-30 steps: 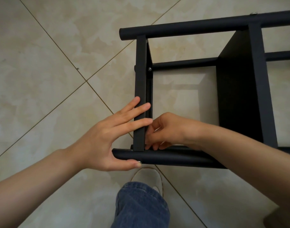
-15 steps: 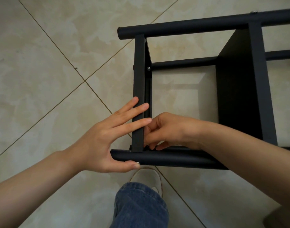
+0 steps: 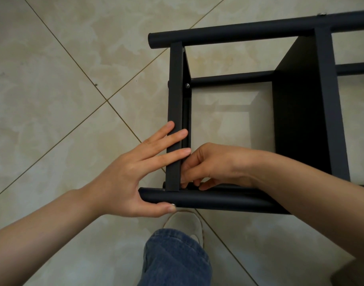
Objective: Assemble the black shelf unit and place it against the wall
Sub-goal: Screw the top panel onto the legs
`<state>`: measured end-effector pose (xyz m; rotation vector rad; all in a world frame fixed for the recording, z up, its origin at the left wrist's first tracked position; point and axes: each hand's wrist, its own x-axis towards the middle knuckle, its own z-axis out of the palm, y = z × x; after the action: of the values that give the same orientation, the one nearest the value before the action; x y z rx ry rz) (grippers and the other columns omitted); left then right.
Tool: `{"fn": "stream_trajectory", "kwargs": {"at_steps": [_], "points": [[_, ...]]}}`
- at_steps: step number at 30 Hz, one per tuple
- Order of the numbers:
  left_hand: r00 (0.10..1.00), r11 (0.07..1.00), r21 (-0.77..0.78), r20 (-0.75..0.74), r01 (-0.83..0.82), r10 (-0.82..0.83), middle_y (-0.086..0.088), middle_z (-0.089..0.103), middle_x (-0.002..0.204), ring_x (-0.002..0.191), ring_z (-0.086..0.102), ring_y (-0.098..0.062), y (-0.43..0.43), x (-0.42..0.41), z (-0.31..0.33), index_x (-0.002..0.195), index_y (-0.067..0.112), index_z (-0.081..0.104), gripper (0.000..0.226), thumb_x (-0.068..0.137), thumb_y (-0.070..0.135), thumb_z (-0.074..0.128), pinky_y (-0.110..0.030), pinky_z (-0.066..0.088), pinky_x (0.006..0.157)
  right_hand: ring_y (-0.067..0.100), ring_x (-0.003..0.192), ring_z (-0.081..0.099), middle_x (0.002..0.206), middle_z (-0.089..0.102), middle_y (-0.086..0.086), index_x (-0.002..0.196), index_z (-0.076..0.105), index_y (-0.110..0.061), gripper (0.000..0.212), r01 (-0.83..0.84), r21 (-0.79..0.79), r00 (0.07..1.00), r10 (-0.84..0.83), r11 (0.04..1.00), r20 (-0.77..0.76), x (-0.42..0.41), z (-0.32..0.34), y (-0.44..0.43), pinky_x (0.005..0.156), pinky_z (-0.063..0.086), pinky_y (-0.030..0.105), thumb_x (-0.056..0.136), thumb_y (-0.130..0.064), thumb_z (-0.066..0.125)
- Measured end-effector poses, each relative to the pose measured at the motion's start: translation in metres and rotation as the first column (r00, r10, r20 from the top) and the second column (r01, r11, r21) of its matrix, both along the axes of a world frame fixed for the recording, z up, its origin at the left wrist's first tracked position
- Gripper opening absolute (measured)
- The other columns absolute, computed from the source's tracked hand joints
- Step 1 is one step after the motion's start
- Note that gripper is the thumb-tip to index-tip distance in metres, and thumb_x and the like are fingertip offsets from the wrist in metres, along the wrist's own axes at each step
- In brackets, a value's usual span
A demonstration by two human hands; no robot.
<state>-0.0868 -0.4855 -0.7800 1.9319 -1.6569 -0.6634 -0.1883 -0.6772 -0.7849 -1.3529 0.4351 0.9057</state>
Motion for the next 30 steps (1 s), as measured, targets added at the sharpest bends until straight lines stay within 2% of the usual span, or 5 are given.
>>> {"fn": "stream_trajectory", "kwargs": {"at_steps": [7, 13, 20, 22, 30], "points": [[1.000, 1.000, 0.001, 0.003, 0.002, -0.002, -0.008, 0.028, 0.165, 0.155, 0.013, -0.031, 0.0000, 0.0000, -0.0005, 0.149, 0.010, 0.040, 0.087, 0.081, 0.049, 0.076, -0.037, 0.020, 0.124, 0.011, 0.084, 0.059, 0.076, 0.071, -0.008, 0.069, 0.074, -0.027, 0.022, 0.024, -0.004, 0.999, -0.024, 1.000, -0.039, 0.0000, -0.0012, -0.0008, 0.087, 0.052, 0.032, 0.090, -0.022, 0.070], [1.000, 1.000, 0.001, 0.011, 0.003, -0.003, -0.008, 0.028, 0.164, 0.155, 0.013, -0.031, 0.0004, -0.0003, 0.0003, 0.147, 0.010, 0.043, 0.084, 0.081, 0.049, 0.076, -0.035, 0.020, 0.124, 0.010, 0.080, 0.058, 0.075, 0.070, -0.006, 0.067, 0.074, -0.025, 0.022, 0.020, -0.012, 0.999, -0.021, 1.000, -0.037, 0.0005, -0.0029, 0.0022, 0.088, 0.052, 0.033, 0.089, -0.022, 0.070], [1.000, 1.000, 0.004, 0.012, 0.002, -0.002, -0.009, 0.029, 0.164, 0.155, 0.014, -0.031, 0.0008, -0.0004, -0.0001, 0.147, 0.009, 0.044, 0.084, 0.080, 0.048, 0.076, -0.036, 0.021, 0.124, 0.009, 0.075, 0.057, 0.070, 0.066, -0.007, 0.078, 0.074, -0.018, 0.014, 0.002, -0.040, 0.999, -0.004, 0.999, -0.031, 0.0016, -0.0034, 0.0059, 0.081, 0.051, 0.028, 0.089, -0.027, 0.070], [1.000, 1.000, 0.003, 0.012, 0.001, -0.001, -0.009, 0.029, 0.164, 0.155, 0.014, -0.032, 0.0011, -0.0006, 0.0002, 0.146, 0.009, 0.044, 0.084, 0.080, 0.047, 0.077, -0.037, 0.021, 0.124, 0.009, 0.074, 0.058, 0.069, 0.065, -0.007, 0.075, 0.072, -0.019, 0.017, -0.007, -0.052, 1.000, 0.006, 0.999, -0.028, 0.0023, -0.0037, 0.0077, 0.079, 0.050, 0.026, 0.089, -0.028, 0.069], [1.000, 1.000, 0.006, 0.007, 0.001, -0.001, -0.009, 0.028, 0.164, 0.155, 0.013, -0.031, 0.0001, -0.0006, 0.0006, 0.147, 0.009, 0.044, 0.083, 0.080, 0.047, 0.077, -0.037, 0.020, 0.125, 0.013, 0.078, 0.056, 0.073, 0.064, -0.004, 0.076, 0.074, -0.019, 0.012, -0.008, 0.022, 0.996, 0.010, 1.000, -0.089, 0.0007, -0.0015, -0.0002, 0.083, 0.047, 0.030, 0.088, -0.023, 0.070]]}}
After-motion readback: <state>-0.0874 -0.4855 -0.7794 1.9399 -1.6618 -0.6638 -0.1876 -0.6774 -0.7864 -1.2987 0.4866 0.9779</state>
